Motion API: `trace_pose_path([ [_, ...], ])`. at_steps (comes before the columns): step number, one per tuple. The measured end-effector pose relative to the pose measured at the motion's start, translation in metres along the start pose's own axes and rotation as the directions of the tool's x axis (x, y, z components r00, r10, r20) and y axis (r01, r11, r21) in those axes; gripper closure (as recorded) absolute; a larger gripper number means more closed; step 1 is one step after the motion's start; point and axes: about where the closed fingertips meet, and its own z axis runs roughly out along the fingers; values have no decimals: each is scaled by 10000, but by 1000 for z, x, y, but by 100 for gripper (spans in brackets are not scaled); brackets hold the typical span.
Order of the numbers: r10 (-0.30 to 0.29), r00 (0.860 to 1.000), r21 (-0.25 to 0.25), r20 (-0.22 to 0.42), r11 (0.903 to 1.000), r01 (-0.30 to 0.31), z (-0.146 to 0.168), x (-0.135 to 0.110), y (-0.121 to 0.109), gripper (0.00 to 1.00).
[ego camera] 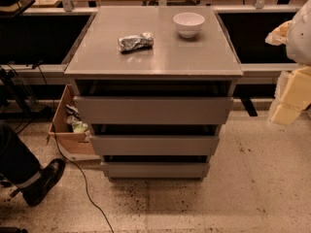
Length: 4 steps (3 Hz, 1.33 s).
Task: Open middle drawer
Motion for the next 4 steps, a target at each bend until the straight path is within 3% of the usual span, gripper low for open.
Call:
trace_pose_path([
  [1,-8,10000,-13,31,10000,8,3,0,0,0],
  [2,-74,9995,-160,309,9998,79,35,2,4,0],
  [4,120,9911,-1341,1327,9909,60,180,29,42,0],
])
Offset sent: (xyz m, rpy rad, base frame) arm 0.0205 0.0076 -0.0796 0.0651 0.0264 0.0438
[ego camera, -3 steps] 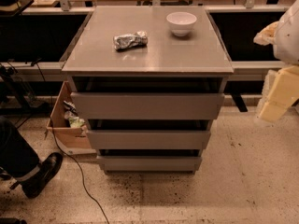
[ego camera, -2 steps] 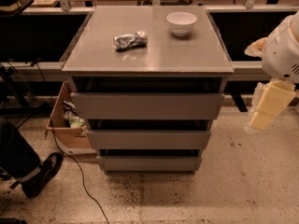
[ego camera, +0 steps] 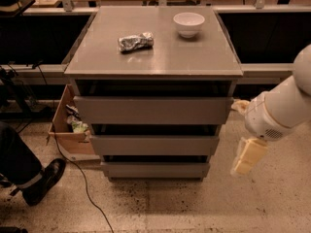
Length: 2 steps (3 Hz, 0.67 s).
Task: Open middle drawer
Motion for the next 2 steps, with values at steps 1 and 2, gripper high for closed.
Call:
trace_pose_path([
  [1,11,9992,-533,409,9986,11,68,5,24,0],
  [2,39,9992,-534,400,9986,-17,68,6,25,0],
])
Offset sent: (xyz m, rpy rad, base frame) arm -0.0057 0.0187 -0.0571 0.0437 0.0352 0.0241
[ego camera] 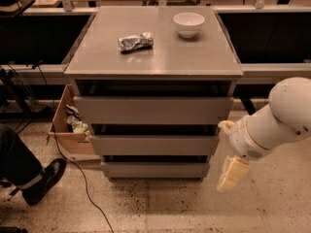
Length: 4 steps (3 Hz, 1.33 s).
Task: Open middle drawer
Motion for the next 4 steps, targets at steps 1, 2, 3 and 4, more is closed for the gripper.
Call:
trace_pose_path([
  [1,470,9986,41,253,9989,-471,23,12,10,0],
  [2,905,9932,97,731,9958,-914,68,28,17,0],
  [3,1169,9799,347,1615,9917,-1240,140,37,-3,0],
  [4,1246,9647,252,2322,9907,-1340,193,35,-23,0],
])
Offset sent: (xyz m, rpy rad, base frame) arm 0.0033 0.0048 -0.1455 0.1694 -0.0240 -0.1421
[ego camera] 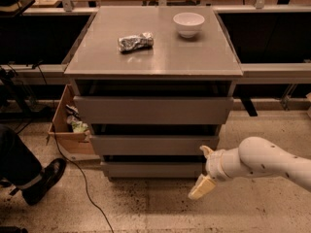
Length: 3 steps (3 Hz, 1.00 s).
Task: Open middle drawer
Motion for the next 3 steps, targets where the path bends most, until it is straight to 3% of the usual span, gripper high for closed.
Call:
trace_pose_path([
  [1,68,9971,-351,760,9994,-42,69,-3,-24,0],
  [3,195,9957,-422,901,9990,-158,70,-1,-20,0],
])
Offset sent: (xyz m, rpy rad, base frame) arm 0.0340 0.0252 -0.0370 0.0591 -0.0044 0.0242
